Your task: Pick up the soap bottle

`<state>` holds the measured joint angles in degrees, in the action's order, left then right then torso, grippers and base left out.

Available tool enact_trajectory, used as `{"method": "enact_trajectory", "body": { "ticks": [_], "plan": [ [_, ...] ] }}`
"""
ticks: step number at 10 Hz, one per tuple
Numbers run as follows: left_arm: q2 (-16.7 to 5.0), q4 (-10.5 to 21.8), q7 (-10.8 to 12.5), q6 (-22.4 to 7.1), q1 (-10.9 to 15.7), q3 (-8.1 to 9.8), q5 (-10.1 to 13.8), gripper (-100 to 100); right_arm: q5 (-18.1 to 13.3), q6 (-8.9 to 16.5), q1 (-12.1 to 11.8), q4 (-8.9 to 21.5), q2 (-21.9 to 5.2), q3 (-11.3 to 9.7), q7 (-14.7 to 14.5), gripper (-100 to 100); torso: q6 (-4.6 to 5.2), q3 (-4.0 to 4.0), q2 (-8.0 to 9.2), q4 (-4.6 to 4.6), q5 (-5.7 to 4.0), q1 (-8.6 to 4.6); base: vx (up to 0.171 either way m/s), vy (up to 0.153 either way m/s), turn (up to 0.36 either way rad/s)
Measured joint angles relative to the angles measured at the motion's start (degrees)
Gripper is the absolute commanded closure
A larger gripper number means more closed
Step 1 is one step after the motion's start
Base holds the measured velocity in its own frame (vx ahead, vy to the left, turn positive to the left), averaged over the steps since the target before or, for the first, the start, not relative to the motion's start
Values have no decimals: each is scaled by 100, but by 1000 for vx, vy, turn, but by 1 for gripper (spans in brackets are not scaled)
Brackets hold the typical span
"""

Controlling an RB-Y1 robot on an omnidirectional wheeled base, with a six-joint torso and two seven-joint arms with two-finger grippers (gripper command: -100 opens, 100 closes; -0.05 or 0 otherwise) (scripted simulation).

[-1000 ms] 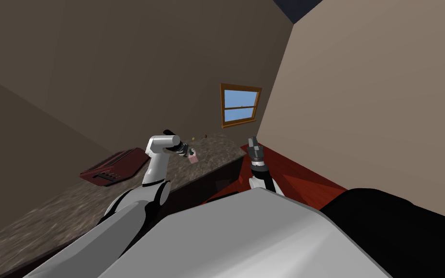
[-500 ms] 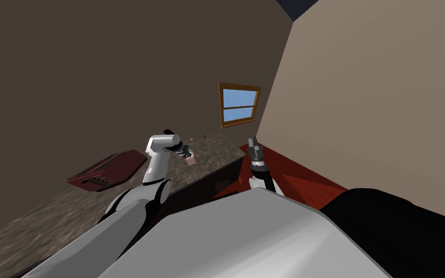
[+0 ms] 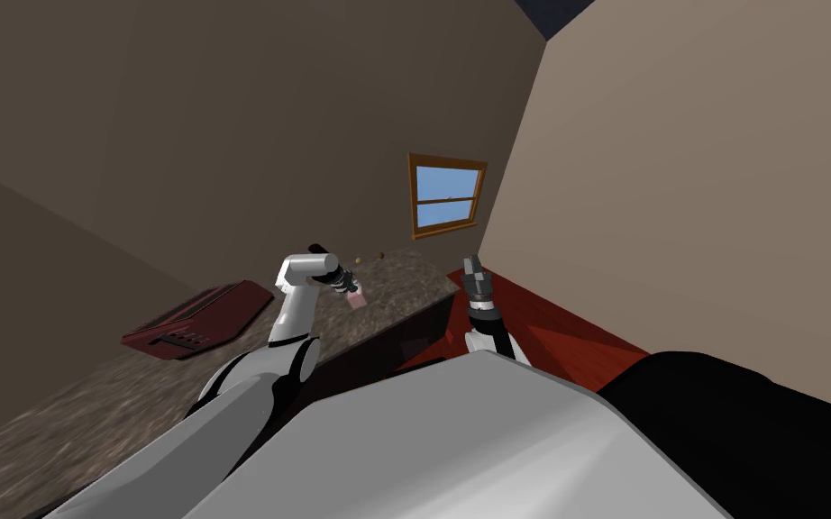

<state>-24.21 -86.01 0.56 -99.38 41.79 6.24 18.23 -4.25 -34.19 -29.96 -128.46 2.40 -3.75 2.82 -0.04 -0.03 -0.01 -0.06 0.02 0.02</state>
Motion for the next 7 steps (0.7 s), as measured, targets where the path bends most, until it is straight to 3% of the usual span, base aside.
{"method": "enact_trajectory", "body": {
  "ticks": [2, 3, 4, 6, 7],
  "plan": [
    [0, -3, -1, 7, 3, 0, 0, 100, 0, 0, 0, 0, 0, 0, 0, 0, -1, -2, -2, -2, 0, 1, 0, 0, 0],
    [0, -5, -1, 10, 4, 0, 0, 0, 0, 0, 0, 0, 0, 0, 0, 0, -2, -3, -3, -3, 0, 1, 0, 0, 0],
    [0, -5, -2, 10, 4, 0, 0, 100, 0, 0, 0, 0, 0, 0, 0, 0, -2, -3, -3, -4, 0, 1, -12, -4, 20],
    [-35, -123, 10, -152, 32, 29, 39, 100, 0, 0, 0, 0, 0, 0, 0, 0, -5, 1, 5, -2, -1, -2, -12, -5, 12],
    [-39, -129, 10, -171, 35, 31, 42, 0, 0, 0, 0, 0, 0, 0, 0, 0, -3, -1, 2, -4, 0, -1, 0, 0, 0]
  ]
}}
